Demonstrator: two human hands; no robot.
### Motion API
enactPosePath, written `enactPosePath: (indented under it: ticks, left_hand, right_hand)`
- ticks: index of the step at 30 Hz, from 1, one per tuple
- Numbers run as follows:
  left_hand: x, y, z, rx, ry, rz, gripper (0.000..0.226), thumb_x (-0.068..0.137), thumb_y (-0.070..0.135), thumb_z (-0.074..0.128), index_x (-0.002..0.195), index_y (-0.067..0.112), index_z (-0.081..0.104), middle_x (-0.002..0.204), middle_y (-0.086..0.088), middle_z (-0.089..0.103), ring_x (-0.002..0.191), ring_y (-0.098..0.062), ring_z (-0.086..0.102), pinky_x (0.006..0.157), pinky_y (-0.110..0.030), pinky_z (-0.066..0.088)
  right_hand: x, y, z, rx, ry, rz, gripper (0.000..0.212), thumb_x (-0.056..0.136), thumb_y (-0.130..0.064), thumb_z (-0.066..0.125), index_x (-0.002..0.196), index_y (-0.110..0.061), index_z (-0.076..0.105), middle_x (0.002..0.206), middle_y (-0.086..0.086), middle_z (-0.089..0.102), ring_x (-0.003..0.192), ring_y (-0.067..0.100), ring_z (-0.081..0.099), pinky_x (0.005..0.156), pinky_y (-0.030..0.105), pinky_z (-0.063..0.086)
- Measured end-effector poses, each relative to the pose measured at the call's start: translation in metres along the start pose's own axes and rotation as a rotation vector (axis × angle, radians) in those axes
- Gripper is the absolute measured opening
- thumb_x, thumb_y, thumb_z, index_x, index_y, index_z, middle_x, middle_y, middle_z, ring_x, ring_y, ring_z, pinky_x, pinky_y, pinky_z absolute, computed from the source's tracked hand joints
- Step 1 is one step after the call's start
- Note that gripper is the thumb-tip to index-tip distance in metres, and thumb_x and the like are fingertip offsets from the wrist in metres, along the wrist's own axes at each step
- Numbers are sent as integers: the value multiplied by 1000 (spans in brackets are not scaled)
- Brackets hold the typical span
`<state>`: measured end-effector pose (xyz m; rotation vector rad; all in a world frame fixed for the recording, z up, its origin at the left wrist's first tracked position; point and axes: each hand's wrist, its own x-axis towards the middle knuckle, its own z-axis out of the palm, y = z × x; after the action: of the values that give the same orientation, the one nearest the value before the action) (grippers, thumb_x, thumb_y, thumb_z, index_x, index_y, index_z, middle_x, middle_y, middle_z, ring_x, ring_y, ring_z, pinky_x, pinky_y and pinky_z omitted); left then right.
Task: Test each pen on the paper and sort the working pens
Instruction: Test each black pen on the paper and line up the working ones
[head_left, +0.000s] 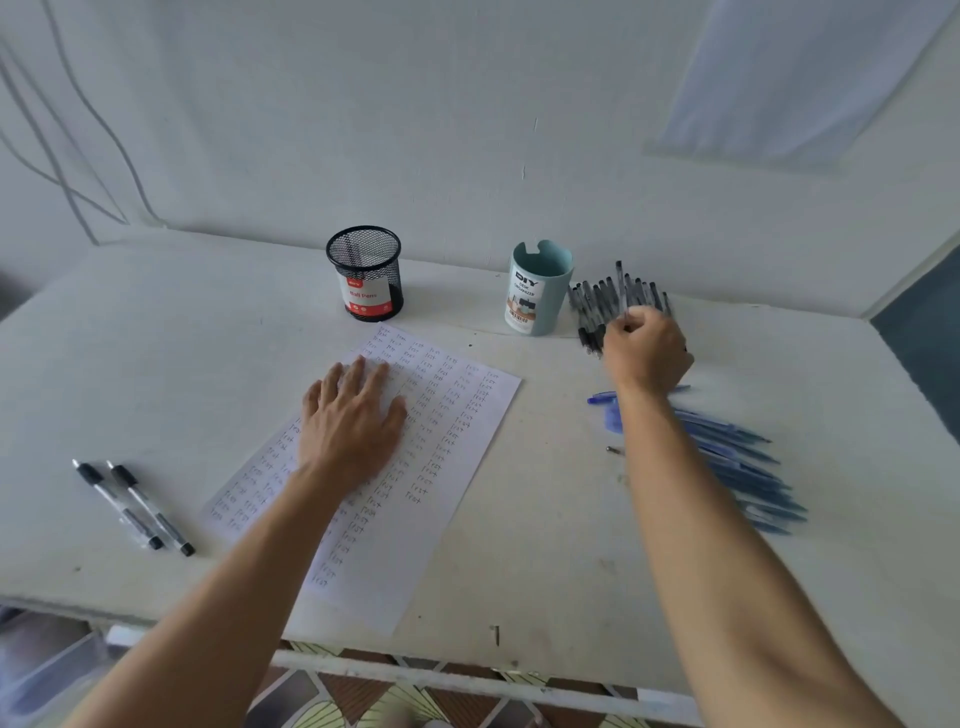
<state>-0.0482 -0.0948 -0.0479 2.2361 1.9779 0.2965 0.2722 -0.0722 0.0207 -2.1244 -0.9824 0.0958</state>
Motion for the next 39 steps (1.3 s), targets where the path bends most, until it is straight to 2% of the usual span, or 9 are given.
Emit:
enactPosePath:
  ticks: [7,15,19,22,26,30,33,36,39]
  left_hand:
    - [0,-1,0,1,11,7,66,91,61,14,146,30,33,157,1,34,148,-26,23,121,-50,19]
    - [0,-1,0,-5,29,0,68,89,62,15,146,30,35,156,2,35,147,-26,23,121,-49,18]
    - [-1,1,-3,-14,27,0,69,89,61,16,148,30,33,159,2,32,149,-25,20,122,-48,16]
    - [-2,1,-4,-22,25,-5,69,90,61,18,149,30,33,161,1,30,150,-26,19,123,-48,15]
    - [-3,1,-4,-48,17,-6,66,92,60,22,150,30,34,162,1,29,151,-26,18,123,-47,14]
    - [-3,1,-5,-98,35,-35,61,96,60,33,149,31,39,162,3,31,151,-24,19,123,-45,14]
    - [-5,3,-11,-204,66,-83,57,94,55,51,144,28,49,157,3,40,149,-21,27,122,-41,18]
    - [-10,6,-29,-474,124,-176,45,93,42,65,134,23,61,141,-2,58,134,-23,47,111,-38,35]
    - [-20,-4,-50,-867,210,-263,29,95,26,61,123,28,68,131,0,64,122,-22,58,98,-32,45]
  right_hand:
    - [24,9,20,-202,-73,-26,28,95,-29,60,120,-20,68,116,2,71,109,26,62,97,41,32]
    - [5,7,22,-123,-13,-56,30,87,-35,62,114,-22,67,111,-1,71,106,25,62,94,40,32]
    - [-34,-7,16,-88,-24,-147,28,88,-32,61,114,-21,66,111,-2,69,102,23,60,89,36,30]
    - [-77,-19,17,-97,-158,-242,31,90,-33,61,118,-20,63,115,0,65,105,22,57,85,35,31]
    - [-137,-25,24,-104,-393,-405,41,87,-35,60,124,-20,63,126,7,60,119,31,51,93,40,37]
    - [-174,-21,31,-207,-522,-506,72,78,-60,34,135,-21,54,144,3,47,137,25,36,107,45,26]
    - [-180,-17,32,-313,-519,-584,86,75,-73,22,140,-21,45,153,5,38,144,26,28,109,48,24]
    - [-177,-15,31,-340,-562,-596,78,85,-73,36,143,-21,39,158,7,30,147,27,21,112,49,20]
    - [-178,-14,28,-339,-589,-590,75,90,-68,44,147,-22,34,163,6,22,151,26,14,116,49,14]
